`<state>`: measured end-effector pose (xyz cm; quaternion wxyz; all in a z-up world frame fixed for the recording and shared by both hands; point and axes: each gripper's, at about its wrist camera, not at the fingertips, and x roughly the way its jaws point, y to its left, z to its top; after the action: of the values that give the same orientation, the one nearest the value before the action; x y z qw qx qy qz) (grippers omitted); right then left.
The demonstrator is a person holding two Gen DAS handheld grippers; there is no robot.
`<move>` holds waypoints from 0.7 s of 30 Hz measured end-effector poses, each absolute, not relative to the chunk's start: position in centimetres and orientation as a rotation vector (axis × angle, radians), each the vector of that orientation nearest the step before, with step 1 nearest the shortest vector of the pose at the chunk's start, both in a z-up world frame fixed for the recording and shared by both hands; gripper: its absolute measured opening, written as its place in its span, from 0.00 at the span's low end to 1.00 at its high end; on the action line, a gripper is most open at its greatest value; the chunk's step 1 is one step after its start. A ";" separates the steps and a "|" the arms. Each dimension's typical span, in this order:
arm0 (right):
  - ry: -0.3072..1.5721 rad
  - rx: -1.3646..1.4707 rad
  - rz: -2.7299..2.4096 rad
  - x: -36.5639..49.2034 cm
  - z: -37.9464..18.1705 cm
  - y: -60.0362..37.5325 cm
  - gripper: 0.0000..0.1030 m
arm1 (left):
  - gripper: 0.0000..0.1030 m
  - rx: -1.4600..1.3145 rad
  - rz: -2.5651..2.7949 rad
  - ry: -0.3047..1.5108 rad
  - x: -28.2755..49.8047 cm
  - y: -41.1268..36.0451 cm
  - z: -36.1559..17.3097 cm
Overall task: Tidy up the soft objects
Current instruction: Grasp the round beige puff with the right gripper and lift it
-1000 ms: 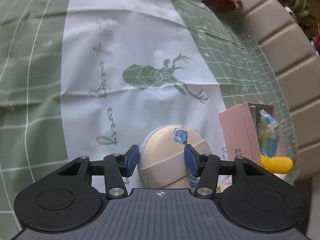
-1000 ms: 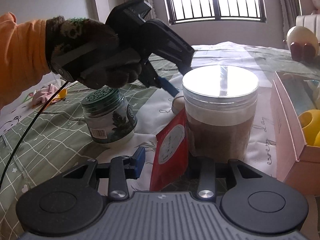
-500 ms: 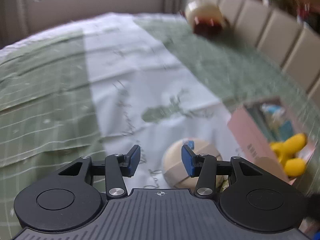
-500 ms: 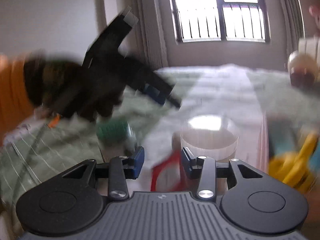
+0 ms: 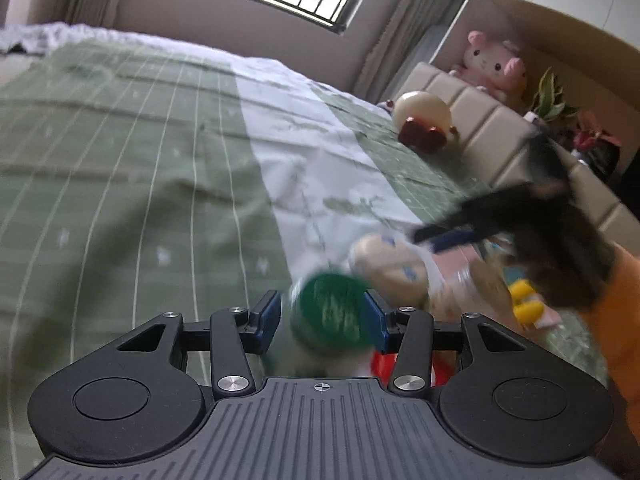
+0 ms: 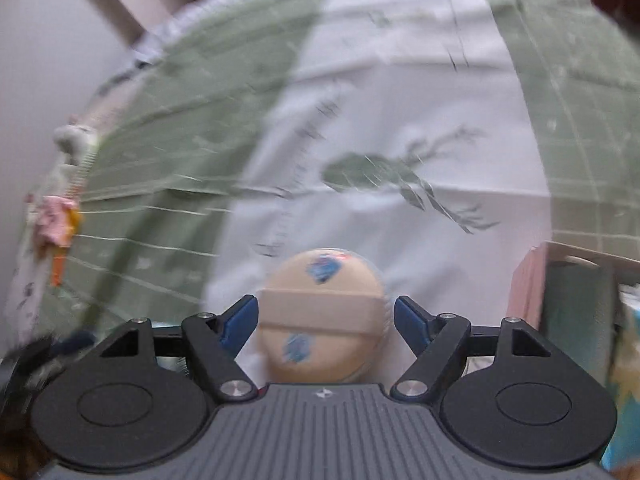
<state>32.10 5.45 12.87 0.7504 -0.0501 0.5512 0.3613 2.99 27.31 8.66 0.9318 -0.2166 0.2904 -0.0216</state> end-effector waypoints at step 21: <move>1.216 -0.217 0.975 28.0 15.8 12.8 0.52 | 0.48 -0.657 -0.070 0.497 -4.1 27.9 2.9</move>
<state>28.01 12.79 15.83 0.7060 -0.0976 0.5473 0.4388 -4.10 27.92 2.92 0.9158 -0.3191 0.2417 -0.0339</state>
